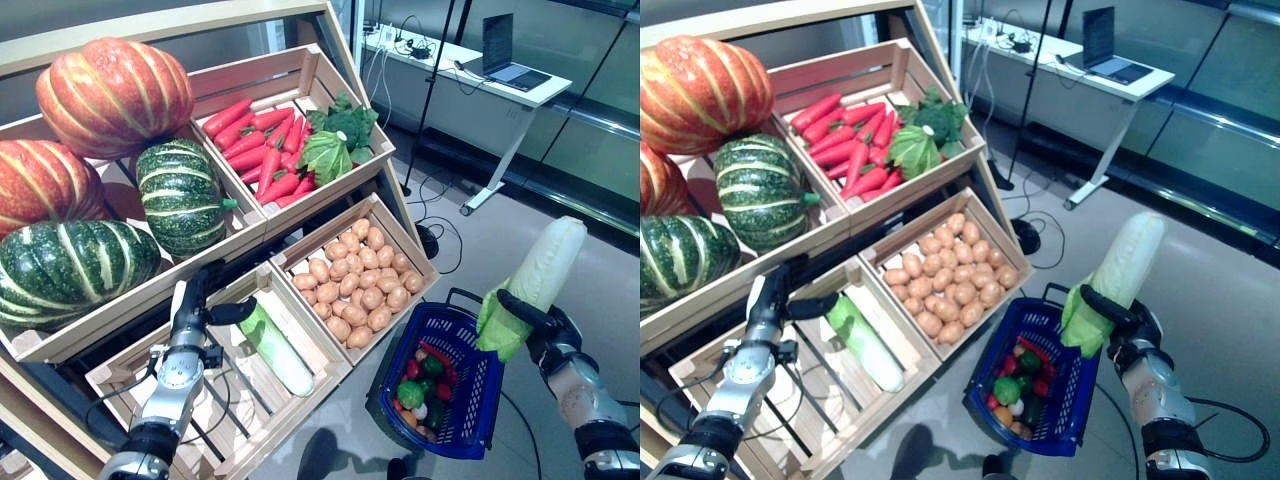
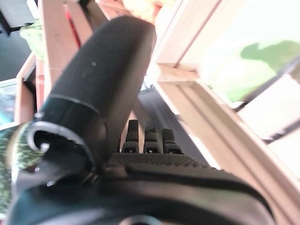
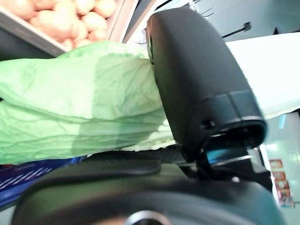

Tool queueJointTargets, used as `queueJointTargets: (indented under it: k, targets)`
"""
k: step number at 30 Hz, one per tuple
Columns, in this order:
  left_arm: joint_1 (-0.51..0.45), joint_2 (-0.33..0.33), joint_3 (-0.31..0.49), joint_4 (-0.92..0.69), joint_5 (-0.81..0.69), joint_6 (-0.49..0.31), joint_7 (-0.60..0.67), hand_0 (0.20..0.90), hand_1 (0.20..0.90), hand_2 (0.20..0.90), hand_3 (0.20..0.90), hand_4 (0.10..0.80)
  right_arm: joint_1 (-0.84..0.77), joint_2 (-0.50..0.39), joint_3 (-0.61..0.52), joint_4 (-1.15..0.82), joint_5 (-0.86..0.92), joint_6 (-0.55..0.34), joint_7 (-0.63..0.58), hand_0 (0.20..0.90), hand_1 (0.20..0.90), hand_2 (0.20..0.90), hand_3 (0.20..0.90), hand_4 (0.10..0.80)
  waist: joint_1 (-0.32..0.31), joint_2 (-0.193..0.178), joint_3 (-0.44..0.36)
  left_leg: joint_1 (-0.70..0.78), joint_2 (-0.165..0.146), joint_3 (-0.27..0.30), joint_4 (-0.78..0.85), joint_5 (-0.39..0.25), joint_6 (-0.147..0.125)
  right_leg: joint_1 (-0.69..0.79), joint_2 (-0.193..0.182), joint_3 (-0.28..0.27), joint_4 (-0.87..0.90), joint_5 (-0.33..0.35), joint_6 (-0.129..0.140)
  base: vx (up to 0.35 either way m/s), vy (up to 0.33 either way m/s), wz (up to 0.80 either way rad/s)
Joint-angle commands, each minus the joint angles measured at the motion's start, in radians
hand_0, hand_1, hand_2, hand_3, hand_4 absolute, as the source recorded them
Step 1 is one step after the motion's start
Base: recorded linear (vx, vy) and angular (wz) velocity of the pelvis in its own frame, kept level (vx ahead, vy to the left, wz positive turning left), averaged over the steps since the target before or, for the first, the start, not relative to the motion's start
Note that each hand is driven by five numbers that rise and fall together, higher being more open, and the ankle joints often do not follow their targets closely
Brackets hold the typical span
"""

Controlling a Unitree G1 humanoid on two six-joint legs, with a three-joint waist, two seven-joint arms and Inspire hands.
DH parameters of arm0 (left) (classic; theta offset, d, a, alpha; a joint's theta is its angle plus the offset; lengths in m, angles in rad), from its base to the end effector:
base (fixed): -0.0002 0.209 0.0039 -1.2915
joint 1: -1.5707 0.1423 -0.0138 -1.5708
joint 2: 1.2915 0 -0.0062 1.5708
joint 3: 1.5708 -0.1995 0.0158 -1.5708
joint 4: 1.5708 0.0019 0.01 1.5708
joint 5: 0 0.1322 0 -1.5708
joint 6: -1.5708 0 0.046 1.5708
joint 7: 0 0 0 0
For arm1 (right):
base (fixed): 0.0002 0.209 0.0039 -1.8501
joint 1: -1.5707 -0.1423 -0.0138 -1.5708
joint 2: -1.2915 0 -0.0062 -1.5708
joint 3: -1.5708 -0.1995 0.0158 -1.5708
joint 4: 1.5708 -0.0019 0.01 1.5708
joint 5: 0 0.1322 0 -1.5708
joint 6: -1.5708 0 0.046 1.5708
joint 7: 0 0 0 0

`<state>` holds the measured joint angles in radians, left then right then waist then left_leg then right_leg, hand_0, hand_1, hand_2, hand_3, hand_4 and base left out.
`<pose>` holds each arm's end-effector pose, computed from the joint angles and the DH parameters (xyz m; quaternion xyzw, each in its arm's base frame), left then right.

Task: Put vegetables into the basket

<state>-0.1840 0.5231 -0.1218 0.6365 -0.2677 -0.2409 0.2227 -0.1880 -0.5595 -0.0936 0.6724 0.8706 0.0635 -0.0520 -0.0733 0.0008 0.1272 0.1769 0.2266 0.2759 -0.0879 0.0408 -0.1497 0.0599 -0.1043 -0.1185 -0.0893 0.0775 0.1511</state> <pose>0.2160 0.2759 0.0001 0.1574 0.0886 0.1468 0.9725 0.2075 -0.3178 0.0062 0.1795 0.1741 -0.2284 0.9409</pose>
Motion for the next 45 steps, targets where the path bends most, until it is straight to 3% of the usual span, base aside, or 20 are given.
queueJointTargets:
  k: [1, 5, 9, 18, 20, 23, 24, 27, 32, 34, 37, 40, 45]
  targets:
    - [-0.116, 0.068, 0.054, 0.012, 0.004, -0.095, 0.045, 0.9, 0.9, 0.9, 0.9, 0.8, -0.106, -0.024, 0.024, -0.007, -0.021, -0.124, -0.008, 0.3, 0.3, 0.3, 0.3, 0.4, 0.017, 0.011, -0.072, -0.135, -0.006, -0.086, 0.121, -0.023, -0.014, 0.047, -0.021, -0.038, 0.016, -0.074, -0.022, -0.027, 0.073, -0.12]
    - [-0.152, 0.064, 0.046, 0.009, -0.207, -0.114, -0.175, 0.9, 0.9, 0.9, 0.9, 0.8, -0.127, -0.027, 0.046, 0.026, -0.039, -0.119, 0.006, 0.3, 0.3, 0.3, 0.3, 0.4, 0.017, 0.019, -0.073, -0.103, -0.02, -0.081, 0.068, -0.015, -0.002, 0.061, -0.035, -0.043, 0.023, -0.076, -0.011, 0.045, 0.107, -0.04]
    - [-0.152, 0.081, 0.038, -0.005, -0.174, -0.164, -0.219, 0.9, 0.9, 0.9, 0.9, 0.8, -0.108, -0.032, 0.034, 0.046, -0.054, -0.108, 0.028, 0.3, 0.3, 0.3, 0.3, 0.4, 0.022, 0.014, -0.085, -0.078, -0.028, -0.077, 0.031, -0.014, 0.002, 0.07, -0.051, -0.059, 0.019, -0.07, 0.003, 0.079, 0.051, 0.02]
    - [-0.135, 0.242, -0.053, -0.052, 0.285, -0.276, -0.085, 0.9, 0.9, 0.9, 0.9, 0.8, -0.094, -0.066, 0.025, 0.146, -0.068, -0.082, 0.049, 0.3, 0.3, 0.3, 0.3, 0.4, 0.044, 0.01, -0.08, -0.08, -0.025, -0.074, 0.031, -0.02, 0.008, 0.057, -0.065, -0.064, 0.048, -0.079, 0.014, 0.027, 0.005, 0.01]
    - [-0.129, 0.27, -0.071, -0.095, 0.188, -0.299, -0.186, 0.9, 0.9, 0.9, 0.9, 0.8, -0.087, -0.065, 0.023, 0.169, -0.075, -0.074, 0.046, 0.3, 0.3, 0.3, 0.3, 0.4, 0.049, 0.01, -0.08, -0.078, -0.027, -0.074, 0.028, -0.02, 0.01, 0.058, -0.064, -0.063, 0.048, -0.08, 0.015, 0.037, -0.01, -0.01]
    - [-0.103, 0.262, -0.082, -0.155, -0.023, -0.317, -0.44, 0.9, 0.9, 0.9, 0.9, 0.8, -0.072, -0.063, 0.012, 0.227, -0.085, -0.088, 0.054, 0.3, 0.3, 0.3, 0.3, 0.4, 0.06, 0.013, -0.083, -0.076, -0.028, -0.077, 0.022, -0.02, 0.013, 0.067, -0.064, -0.069, 0.039, -0.077, 0.015, 0.011, -0.004, 0.01]
    - [-0.088, 0.254, -0.086, -0.172, -0.185, -0.263, -0.592, 0.9, 0.9, 0.9, 0.9, 0.8, -0.068, -0.063, 0.006, 0.238, -0.094, -0.082, 0.053, 0.3, 0.3, 0.3, 0.3, 0.4, 0.062, 0.014, -0.083, -0.075, -0.028, -0.078, 0.02, -0.019, 0.012, 0.07, -0.064, -0.07, 0.035, -0.074, 0.017, 0.025, -0.013, 0.05]
    - [-0.039, 0.187, -0.08, -0.201, -0.418, -0.135, -0.826, 0.9, 0.9, 0.9, 0.9, 0.8, -0.069, -0.056, 0.006, 0.251, -0.125, -0.065, 0.026, 0.3, 0.3, 0.3, 0.3, 0.4, 0.069, 0.015, -0.083, -0.074, -0.027, -0.079, 0.016, -0.018, 0.013, 0.076, -0.062, -0.076, 0.027, -0.072, 0.015, 0.016, -0.009, 0.03]
    - [-0.002, 0.135, -0.07, -0.219, -0.535, -0.022, -0.979, 0.9, 0.9, 0.9, 0.9, 0.8, -0.093, -0.052, 0.019, 0.272, -0.161, -0.041, -0.006, 0.3, 0.3, 0.3, 0.3, 0.4, 0.076, 0.016, -0.077, -0.069, -0.021, -0.075, 0.015, -0.016, 0.013, 0.077, -0.061, -0.081, 0.026, -0.068, 0.015, 0.002, -0.011, -0.02]
    - [0.001, 0.138, -0.072, -0.222, -0.52, -0.017, -1.004, 0.9, 0.9, 0.9, 0.9, 0.8, -0.098, -0.054, 0.022, 0.282, -0.169, -0.037, -0.016, 0.3, 0.3, 0.3, 0.3, 0.4, 0.079, 0.014, -0.077, -0.069, -0.018, -0.074, 0.014, -0.015, 0.013, 0.078, -0.061, -0.083, 0.025, -0.067, 0.016, 0.009, -0.036, -0.02]
    - [0.007, 0.155, -0.078, -0.241, -0.546, 0.059, -1.082, 0.9, 0.9, 0.9, 0.9, 0.8, -0.098, -0.063, 0.024, 0.3, -0.168, -0.038, -0.015, 0.3, 0.3, 0.3, 0.3, 0.4, 0.082, 0.016, -0.077, -0.069, -0.015, -0.072, 0.014, -0.015, 0.012, 0.079, -0.061, -0.086, 0.025, -0.068, 0.017, 0.012, -0.014, 0.02]
    - [0.01, 0.161, -0.076, -0.263, -0.565, 0.043, -1.035, 0.9, 0.9, 0.9, 0.9, 0.8, -0.1, -0.06, 0.031, 0.3, -0.168, -0.039, -0.029, 0.3, 0.3, 0.3, 0.3, 0.4, 0.083, 0.017, -0.079, -0.068, -0.013, -0.071, 0.012, -0.014, 0.012, 0.082, -0.061, -0.086, 0.021, -0.067, 0.017, 0.022, -0.015, 0.01]
    - [-0.004, 0.189, -0.015, -0.255, -0.266, -0.209, -0.665, 0.9, 0.9, 0.9, 0.9, 0.8, -0.066, -0.048, 0.015, 0.281, -0.172, -0.041, -0.043, 0.3, 0.3, 0.3, 0.3, 0.4, 0.089, 0.013, -0.077, -0.069, -0.012, -0.068, 0.024, -0.018, 0.013, 0.079, -0.061, -0.087, 0.039, -0.082, 0.013, 0.041, -0.039, 0.0]
